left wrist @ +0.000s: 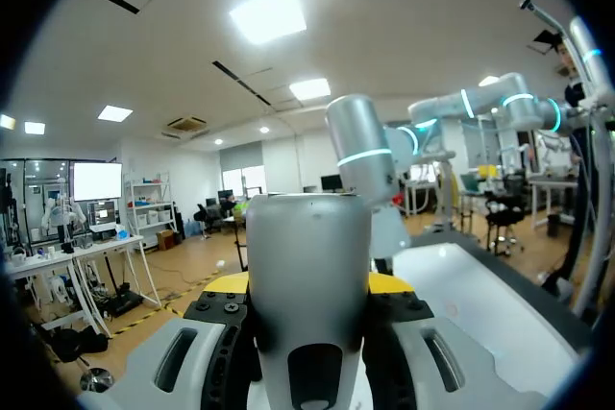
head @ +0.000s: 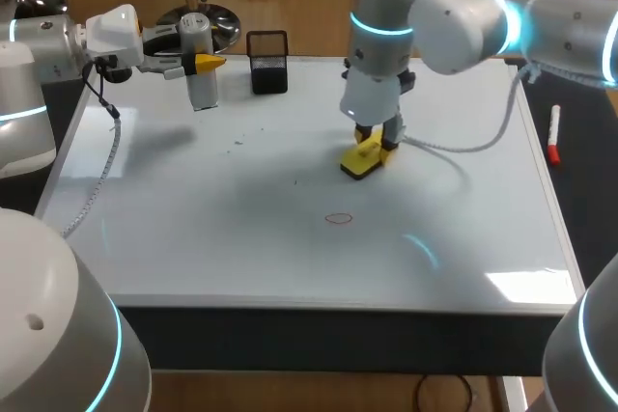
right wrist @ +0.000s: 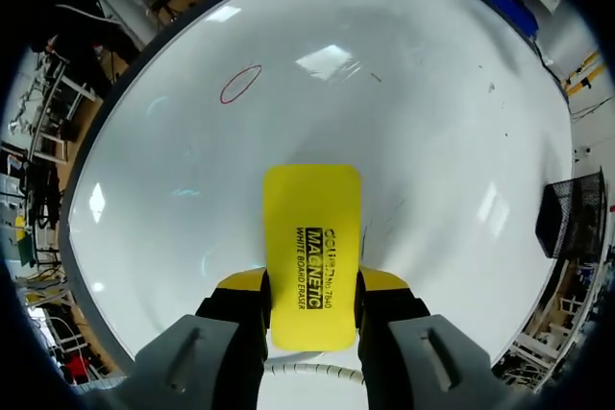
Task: Pick up the inspection probe, press it on each red-marked spot on the whiteboard one by one, put down the probe, pick up the eraser, and wipe off all the red marks.
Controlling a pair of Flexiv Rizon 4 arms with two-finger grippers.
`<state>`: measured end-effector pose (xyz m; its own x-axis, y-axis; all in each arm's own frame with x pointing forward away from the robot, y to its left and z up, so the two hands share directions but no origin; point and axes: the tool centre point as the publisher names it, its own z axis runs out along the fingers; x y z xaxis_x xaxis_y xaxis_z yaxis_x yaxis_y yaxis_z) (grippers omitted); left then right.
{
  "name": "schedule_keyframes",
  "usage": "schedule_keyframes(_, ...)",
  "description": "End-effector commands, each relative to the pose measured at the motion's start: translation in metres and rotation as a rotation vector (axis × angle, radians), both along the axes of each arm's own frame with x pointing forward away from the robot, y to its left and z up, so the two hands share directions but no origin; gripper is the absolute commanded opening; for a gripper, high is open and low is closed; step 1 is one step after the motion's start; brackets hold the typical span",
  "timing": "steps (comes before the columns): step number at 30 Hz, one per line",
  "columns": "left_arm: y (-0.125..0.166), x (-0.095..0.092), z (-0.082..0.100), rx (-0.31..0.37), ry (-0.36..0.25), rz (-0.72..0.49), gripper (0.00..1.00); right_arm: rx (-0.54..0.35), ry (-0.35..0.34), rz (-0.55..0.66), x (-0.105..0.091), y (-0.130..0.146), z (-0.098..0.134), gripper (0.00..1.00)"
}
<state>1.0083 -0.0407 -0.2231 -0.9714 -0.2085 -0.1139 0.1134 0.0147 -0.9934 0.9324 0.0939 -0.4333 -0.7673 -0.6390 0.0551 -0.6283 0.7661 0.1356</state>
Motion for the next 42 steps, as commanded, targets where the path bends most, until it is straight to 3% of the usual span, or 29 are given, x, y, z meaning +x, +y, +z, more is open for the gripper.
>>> schedule_keyframes(1,0.0,-0.001,0.002,0.002,0.0,0.001,0.0,0.008,-0.008,-0.004,-0.004,-0.023,-0.021,0.0)
schedule_keyframes(10,0.0,-0.001,0.002,0.002,0.0,0.001,0.0,0.004,-0.056,0.013,0.007,-0.024,0.004,0.0)
schedule_keyframes(21,0.0,-0.001,0.002,0.002,0.0,0.001,0.0,0.03,-0.155,0.117,0.031,-0.018,0.079,0.0)
schedule_keyframes(30,0.0,-0.001,0.002,0.002,0.0,0.001,0.0,0.035,-0.147,0.147,0.049,-0.027,0.086,0.0)
schedule_keyframes(42,0.0,-0.001,0.002,0.002,0.0,0.001,0.0,0.028,-0.136,0.08,0.09,-0.084,0.091,0.0)
